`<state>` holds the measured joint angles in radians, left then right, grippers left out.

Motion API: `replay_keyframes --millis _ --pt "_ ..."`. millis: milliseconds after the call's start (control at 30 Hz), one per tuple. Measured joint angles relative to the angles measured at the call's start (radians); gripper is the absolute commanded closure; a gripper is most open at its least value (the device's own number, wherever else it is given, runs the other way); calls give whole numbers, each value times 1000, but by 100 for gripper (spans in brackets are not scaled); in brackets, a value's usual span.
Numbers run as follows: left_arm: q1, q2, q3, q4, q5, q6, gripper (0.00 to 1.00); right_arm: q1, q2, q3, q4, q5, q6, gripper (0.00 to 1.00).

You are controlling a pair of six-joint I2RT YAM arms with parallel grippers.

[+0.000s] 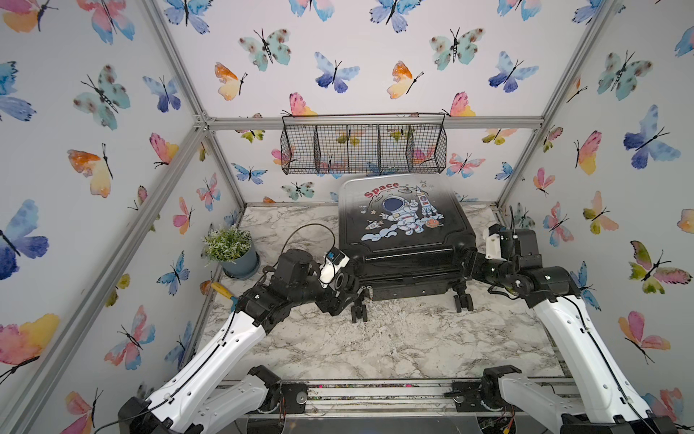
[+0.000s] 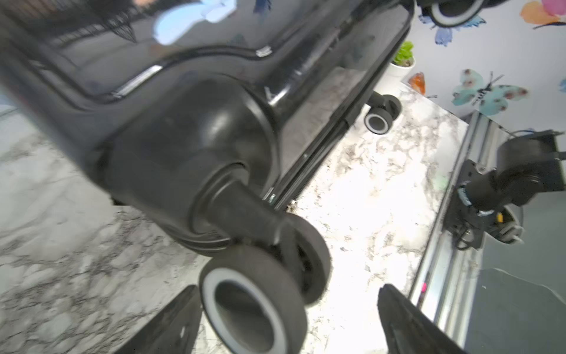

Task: Close the suitcase zippers
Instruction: Place the suitcase at the center of the board, then reset both arms

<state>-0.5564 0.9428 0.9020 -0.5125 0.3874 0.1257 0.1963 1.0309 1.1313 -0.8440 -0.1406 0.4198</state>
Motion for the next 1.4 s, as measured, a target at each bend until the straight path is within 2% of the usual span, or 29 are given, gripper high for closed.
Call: replay_keyframes --millis 167,333,467,533,567,633,667,700,733,833,933,1100,1233,1333,1400 --pt "103 -79 -20 -42 8 14 7 2 -21 -55 -1 -4 -41 97" --pt "273 -123 -21 -48 22 21 6 1 -68 -174 32 -33 -85 97" --pt "330 -101 -16 -33 -28 23 6 -1 -127 -243 107 -74 -106 94" --pt "351 -72 -15 -8 -61 18 5 -3 -152 -288 145 -91 -116 88" --pt "364 -58 -15 5 -77 14 5 -6 -161 -302 160 -100 -118 82" --pt "393 -25 -16 36 -115 4 5 -8 -181 -327 194 -112 -124 58" --pt "408 -8 -16 52 -132 -3 5 -8 -187 -335 203 -116 -126 37" --pt "425 13 -16 72 -153 -11 5 -8 -188 -335 204 -117 -127 10" --pt "439 27 -18 91 -171 -19 4 -7 -189 -333 201 -133 -141 2" --pt "467 71 -26 140 -217 -40 3 10 -167 -298 143 -150 -170 2" --pt "478 113 -26 178 -269 -48 1 14 -151 -182 88 -113 -176 2" --pt "492 174 -27 224 -359 -62 2 14 -124 81 43 18 -209 2" --pt "511 196 -48 288 -417 -91 2 10 -77 152 111 130 -247 2" --pt "515 219 -80 350 -447 -121 2 -52 14 140 212 150 -256 2" --pt "515 238 -117 410 -485 -151 2 -162 92 97 328 117 -241 2"
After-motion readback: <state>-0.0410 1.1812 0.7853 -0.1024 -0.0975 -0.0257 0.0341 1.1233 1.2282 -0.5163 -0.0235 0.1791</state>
